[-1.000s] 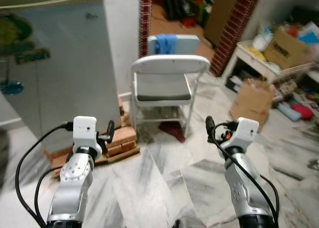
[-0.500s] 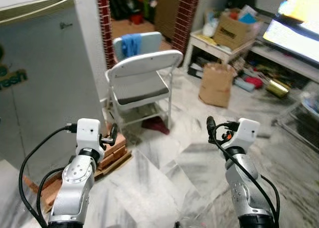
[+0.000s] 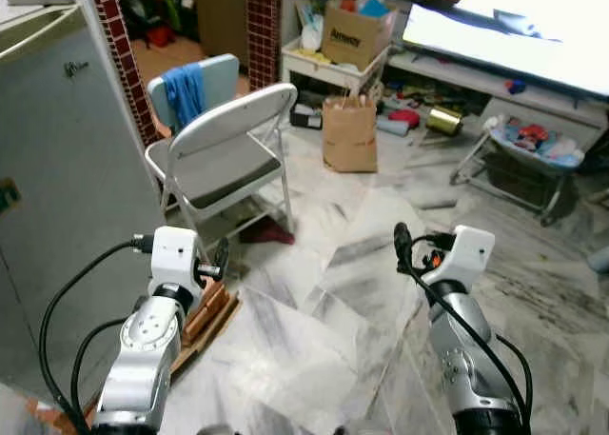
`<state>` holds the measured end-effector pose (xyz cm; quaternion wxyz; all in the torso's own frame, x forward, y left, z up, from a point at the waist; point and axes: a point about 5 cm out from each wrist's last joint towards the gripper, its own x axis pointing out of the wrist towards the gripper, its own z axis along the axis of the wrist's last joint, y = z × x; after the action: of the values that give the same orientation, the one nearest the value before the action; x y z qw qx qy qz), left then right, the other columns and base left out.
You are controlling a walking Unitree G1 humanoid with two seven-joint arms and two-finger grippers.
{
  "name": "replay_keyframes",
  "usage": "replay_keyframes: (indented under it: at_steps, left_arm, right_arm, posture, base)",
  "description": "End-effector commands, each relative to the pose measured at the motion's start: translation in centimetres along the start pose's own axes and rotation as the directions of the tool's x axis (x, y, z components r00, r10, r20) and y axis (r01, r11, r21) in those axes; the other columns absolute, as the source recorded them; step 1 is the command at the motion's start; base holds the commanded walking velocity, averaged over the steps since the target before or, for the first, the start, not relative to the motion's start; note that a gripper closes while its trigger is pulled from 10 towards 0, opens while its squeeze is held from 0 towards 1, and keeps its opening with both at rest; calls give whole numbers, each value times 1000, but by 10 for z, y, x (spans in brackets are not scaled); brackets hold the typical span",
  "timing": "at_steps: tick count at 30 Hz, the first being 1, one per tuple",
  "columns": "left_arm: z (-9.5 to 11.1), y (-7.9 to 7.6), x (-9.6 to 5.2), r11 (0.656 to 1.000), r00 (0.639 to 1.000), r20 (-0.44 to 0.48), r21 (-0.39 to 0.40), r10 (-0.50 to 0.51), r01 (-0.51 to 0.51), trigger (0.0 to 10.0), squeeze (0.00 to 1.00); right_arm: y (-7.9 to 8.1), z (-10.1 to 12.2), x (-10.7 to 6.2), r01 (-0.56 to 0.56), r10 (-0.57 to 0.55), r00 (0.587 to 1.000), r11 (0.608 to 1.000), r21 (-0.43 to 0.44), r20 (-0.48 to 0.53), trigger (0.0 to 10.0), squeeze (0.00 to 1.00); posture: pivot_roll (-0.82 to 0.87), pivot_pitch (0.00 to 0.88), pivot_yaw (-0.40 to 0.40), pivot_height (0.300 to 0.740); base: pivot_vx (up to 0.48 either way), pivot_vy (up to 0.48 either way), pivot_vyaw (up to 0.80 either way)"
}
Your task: Restocking fridge
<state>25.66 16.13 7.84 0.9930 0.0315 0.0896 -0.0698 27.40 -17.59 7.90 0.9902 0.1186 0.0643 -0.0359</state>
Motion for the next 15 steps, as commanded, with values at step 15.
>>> replay_keyframes:
  at_steps: [15]
  left_arm:
    - [-6, -3, -15, 1000, 1000, -8, 20, -11, 11, 10000, 0]
  right_arm:
    - [-7, -2, -1, 26, -28, 999, 997, -74, -23, 10000, 0]
  posture:
    - [36, 4, -42, 740]
  base:
    - [0, 0, 0]
